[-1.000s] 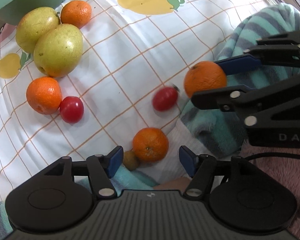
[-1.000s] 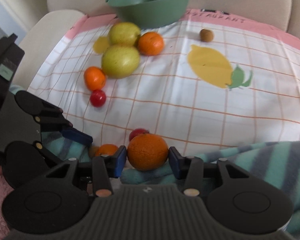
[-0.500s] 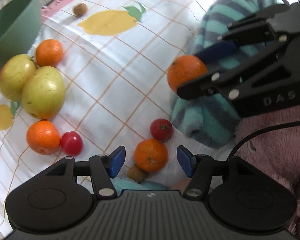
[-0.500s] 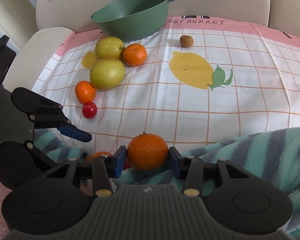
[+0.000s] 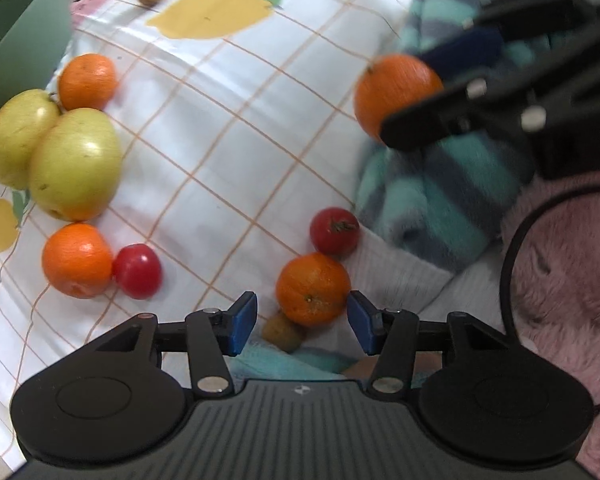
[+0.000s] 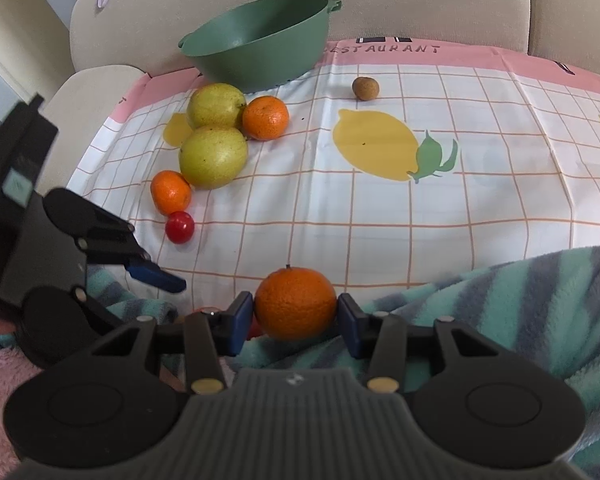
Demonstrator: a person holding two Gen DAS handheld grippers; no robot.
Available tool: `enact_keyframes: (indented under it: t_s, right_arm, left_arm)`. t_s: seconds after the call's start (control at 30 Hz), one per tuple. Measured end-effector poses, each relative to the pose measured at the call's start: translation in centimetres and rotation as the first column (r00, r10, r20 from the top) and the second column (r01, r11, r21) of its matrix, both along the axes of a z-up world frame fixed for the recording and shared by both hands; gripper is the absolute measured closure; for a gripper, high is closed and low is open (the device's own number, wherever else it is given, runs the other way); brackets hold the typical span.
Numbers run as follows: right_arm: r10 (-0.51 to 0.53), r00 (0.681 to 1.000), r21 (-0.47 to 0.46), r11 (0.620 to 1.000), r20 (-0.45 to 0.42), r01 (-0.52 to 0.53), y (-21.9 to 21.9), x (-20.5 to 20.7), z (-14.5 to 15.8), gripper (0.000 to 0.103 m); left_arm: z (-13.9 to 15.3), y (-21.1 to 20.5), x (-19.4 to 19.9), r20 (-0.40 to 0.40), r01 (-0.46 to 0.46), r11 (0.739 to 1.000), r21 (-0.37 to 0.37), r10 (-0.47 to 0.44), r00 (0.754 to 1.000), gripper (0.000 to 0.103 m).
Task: Organize fruits
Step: 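Lower the right tool onto a mandarin while the left tool reaches another mandarin, then grasp a mandarin with each tool and lift both toward the green colander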
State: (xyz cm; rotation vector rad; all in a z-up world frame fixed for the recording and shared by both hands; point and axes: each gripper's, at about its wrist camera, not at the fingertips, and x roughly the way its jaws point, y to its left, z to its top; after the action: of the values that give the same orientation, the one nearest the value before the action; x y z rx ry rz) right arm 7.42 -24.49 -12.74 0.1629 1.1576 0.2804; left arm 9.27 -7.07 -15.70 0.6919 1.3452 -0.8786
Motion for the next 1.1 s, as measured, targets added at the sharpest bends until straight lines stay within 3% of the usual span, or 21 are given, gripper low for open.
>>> enact_keyframes:
  t_s: [0.23,0.43,0.6,0.9,1.1]
  right_arm:
    - [0.007,1.0,-0.022,1.0,0.004,-0.007,0.4,-0.1,0.0,0.059]
    - [0.014,1.0,-0.038,0.999,0.008,-0.013,0.5,-0.2,-0.1,0.059]
    - [0.021,1.0,-0.05,0.999,0.012,-0.02,0.7,-0.2,0.0,0.059]
    - [0.009,0.999,-0.033,0.999,0.033,-0.008,0.7,-0.3,0.6,0.059]
    - [0.017,0.998,-0.034,0.999,0.065,-0.015,0.9,-0.1,1.6,0.059]
  left_arm:
    - [-1.5,-1.5,-0.1,0.004,0.008,0.999,0.044,-0.008,1.0,0.041]
    - [-2.3,-1.5,-0.3,0.0,-0.024,0.999,0.028,0.024,1.0,0.053]
    - [-2.0,-1.2,-1.2,0.041,-0.033,0.999,0.02,0.032,0.999,0.054]
    - [2.2,0.5,-1.1,0.145,-0.152,0.988,-0.03,0.154,0.977,0.055]
    - [5.6,2.7,0.1,0.176,-0.277,0.953,-0.123,0.296,0.939,0.055]
